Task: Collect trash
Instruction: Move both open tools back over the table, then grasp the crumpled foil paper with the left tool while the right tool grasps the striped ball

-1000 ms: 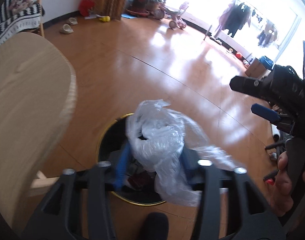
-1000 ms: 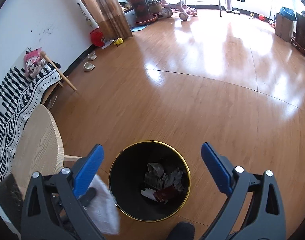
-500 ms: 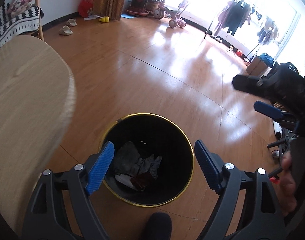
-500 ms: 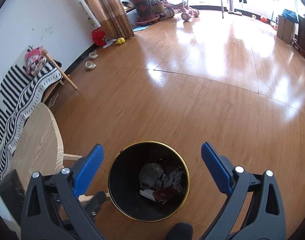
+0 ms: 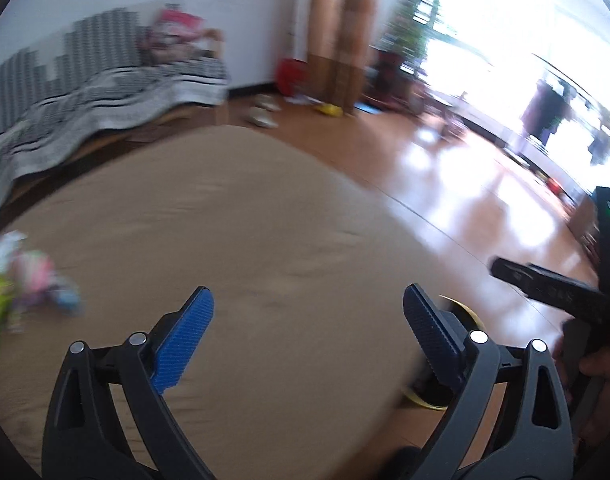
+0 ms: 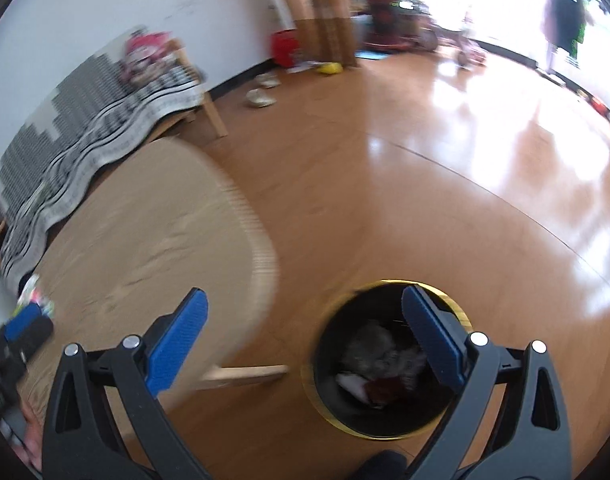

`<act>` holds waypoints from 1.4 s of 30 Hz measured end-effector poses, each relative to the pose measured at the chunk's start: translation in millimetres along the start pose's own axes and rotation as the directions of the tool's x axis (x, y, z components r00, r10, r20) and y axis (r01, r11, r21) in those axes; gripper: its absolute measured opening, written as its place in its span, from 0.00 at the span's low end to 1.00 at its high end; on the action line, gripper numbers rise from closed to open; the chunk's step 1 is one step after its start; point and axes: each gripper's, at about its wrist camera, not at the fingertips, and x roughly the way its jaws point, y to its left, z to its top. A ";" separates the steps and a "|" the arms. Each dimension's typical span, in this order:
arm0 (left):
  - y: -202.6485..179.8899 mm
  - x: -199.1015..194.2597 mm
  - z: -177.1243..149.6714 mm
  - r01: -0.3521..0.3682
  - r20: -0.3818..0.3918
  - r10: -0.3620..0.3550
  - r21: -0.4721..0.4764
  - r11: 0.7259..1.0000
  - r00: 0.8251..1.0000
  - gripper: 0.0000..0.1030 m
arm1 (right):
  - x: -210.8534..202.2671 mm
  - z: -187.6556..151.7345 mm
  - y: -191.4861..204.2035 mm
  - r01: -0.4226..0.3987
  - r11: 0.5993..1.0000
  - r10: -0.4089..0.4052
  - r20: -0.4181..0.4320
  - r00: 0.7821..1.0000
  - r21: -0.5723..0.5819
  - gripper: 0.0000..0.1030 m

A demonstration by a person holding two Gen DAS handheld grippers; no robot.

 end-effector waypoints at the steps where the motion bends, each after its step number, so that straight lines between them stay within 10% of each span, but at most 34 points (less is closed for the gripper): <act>1: 18.1 -6.6 1.3 -0.028 0.009 0.028 -0.019 0.999 1.000 0.90 | 1.6 0.8 18.4 -0.021 0.999 0.021 -0.002 1.000 -0.024 0.92; 7: 167.3 -51.5 -10.5 -0.271 0.022 0.279 -0.180 0.946 0.960 0.90 | 10.8 -4.6 142.5 -0.147 0.970 0.143 -0.033 0.989 -0.192 0.92; 11: 267.4 -82.4 -31.2 -0.415 -0.025 0.429 -0.305 0.857 0.903 0.90 | 14.9 -15.5 210.3 -0.200 0.937 0.192 -0.055 0.980 -0.285 0.92; 16: 357.1 -97.6 -64.2 -0.435 -0.108 0.440 -0.477 0.764 0.891 0.90 | 26.1 -34.3 277.3 -0.245 0.895 0.226 -0.094 0.970 -0.373 0.92; 23: 375.6 -75.6 -70.7 -0.432 -0.150 0.408 -0.421 0.798 0.901 0.79 | 45.4 -55.7 323.8 -0.272 0.868 0.236 -0.138 0.962 -0.415 0.92; 29: 385.1 -55.6 -77.4 -0.442 -0.192 0.398 -0.403 0.801 0.897 0.31 | 58.5 -63.1 345.4 -0.297 0.854 0.250 -0.164 0.954 -0.427 0.92; 42: 374.5 -140.9 -76.4 -0.359 -0.059 0.381 -0.495 0.792 0.923 0.27 | 93.1 -59.6 400.7 -0.421 0.824 0.359 -0.226 0.906 -0.380 0.92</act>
